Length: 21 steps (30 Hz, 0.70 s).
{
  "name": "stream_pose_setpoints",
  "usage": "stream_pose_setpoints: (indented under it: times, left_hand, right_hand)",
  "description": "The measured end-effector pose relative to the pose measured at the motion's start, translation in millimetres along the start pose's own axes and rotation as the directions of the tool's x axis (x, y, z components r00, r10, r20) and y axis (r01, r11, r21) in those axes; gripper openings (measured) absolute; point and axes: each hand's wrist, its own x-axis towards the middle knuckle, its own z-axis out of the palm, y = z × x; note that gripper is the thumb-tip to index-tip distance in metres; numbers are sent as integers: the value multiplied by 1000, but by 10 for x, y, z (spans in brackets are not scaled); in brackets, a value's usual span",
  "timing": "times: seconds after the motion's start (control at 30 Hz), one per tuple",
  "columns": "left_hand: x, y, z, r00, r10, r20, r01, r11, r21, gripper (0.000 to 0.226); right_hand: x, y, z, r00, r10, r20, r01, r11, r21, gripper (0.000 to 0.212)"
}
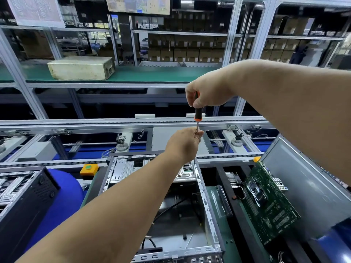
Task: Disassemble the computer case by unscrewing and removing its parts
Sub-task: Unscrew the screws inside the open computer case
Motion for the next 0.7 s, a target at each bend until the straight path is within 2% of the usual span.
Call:
stream_pose_setpoints:
  times: [0.13, 0.2, 0.33, 0.57, 0.7]
  left_hand:
    - [-8, -9, 49, 998, 6, -56, -5, 1000, 27, 34]
    - [-17, -6, 67, 995, 12, -94, -8, 999, 44, 34]
    - [-9, 18, 75, 993, 18, -120, -10, 997, 71, 35]
    - [-5, 63, 96, 992, 10, -128, -1, 998, 68, 41]
    - [-18, 47, 99, 991, -1, -132, 7, 999, 49, 43]
  right_hand:
    - [34, -66, 69, 984, 107, -143, -121, 988, -91, 51]
    - [34, -90, 91, 968, 139, -208, -175, 971, -165, 55]
    - [46, -75, 124, 976, 110, -190, -151, 963, -221, 45]
    - [-20, -3, 7, 998, 57, -19, -58, 996, -70, 14]
    - [7, 3, -55, 997, 45, 66, -47, 999, 28, 15]
